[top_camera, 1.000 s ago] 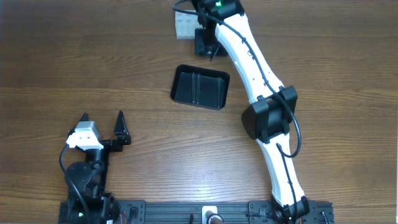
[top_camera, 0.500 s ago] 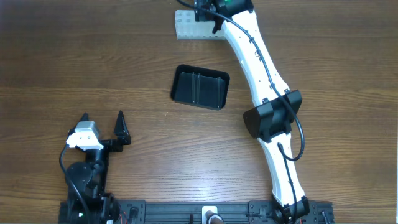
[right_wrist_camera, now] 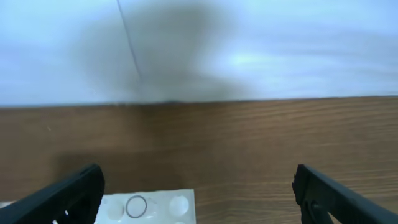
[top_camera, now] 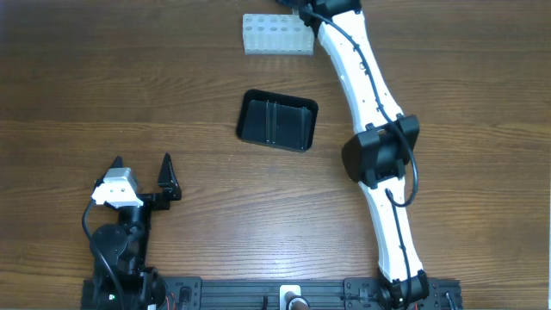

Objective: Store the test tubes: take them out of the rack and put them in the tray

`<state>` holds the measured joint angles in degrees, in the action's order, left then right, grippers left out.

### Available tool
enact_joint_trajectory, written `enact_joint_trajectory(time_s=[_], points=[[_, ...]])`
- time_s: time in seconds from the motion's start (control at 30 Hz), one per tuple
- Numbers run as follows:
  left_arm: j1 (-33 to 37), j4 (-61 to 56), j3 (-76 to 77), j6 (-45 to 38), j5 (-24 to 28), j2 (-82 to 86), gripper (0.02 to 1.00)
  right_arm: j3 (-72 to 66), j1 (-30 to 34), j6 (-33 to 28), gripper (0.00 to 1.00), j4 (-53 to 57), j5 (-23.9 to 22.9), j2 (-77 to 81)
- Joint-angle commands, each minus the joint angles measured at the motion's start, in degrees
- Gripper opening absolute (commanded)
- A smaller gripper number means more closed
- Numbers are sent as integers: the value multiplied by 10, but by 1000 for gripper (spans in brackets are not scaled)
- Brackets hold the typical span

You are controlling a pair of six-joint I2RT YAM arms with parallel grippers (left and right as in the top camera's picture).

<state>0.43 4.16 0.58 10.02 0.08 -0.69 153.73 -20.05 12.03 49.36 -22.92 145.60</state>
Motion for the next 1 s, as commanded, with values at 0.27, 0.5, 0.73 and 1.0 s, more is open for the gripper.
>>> enact_joint_trajectory(time_s=[0.27, 0.5, 0.73, 1.0], points=[[-2, 2, -3, -10, 8, 5, 996, -7, -23, -14, 963, -14, 10, 62], [-2, 2, -3, -10, 8, 5, 998, -7, -25, -14, 939, -21, 11, 71], [-2, 2, -3, -10, 8, 5, 993, -7, -25, -14, 925, -27, 36, 80], [-2, 2, -3, -10, 8, 5, 998, -7, -25, -14, 919, -32, 36, 90]])
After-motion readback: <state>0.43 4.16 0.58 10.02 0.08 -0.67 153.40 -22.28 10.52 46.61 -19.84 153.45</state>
